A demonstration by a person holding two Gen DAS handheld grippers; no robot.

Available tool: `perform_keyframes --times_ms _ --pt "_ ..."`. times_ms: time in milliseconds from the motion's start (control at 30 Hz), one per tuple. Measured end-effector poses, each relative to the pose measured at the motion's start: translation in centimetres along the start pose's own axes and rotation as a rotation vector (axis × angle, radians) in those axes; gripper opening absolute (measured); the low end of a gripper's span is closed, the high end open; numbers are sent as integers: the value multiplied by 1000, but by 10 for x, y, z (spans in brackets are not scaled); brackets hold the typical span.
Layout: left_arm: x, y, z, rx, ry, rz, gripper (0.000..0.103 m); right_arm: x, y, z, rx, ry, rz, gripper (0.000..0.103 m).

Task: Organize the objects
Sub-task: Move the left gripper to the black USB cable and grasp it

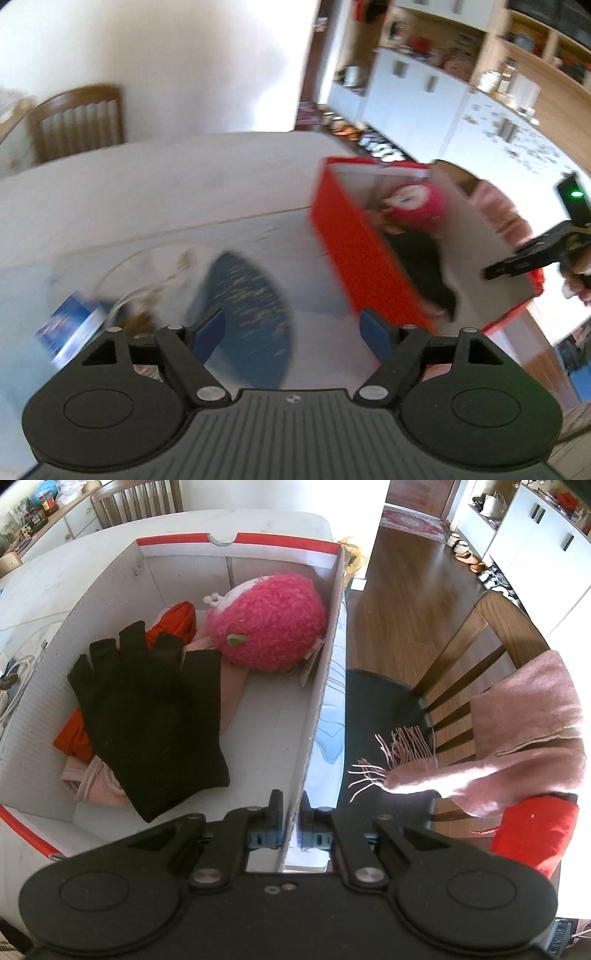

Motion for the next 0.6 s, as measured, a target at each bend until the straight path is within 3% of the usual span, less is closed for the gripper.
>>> perform_keyframes --times_ms 300,600 --pt "-45 83 5 210 92 56 80 0 2 -1 -10 11 1 6" --pt "-69 130 -19 309 180 16 80 0 3 -5 -22 22 -2 6"
Point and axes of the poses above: each gripper's, at about its wrist camera, not at the fingertips, and z roughly against the way its jaws point, y to its left, x to its top, the point moved 2 cm from there along -z, roughly the way its jaws point, and after that the axes turned 2 degrees about y, right-handed, at the moved point
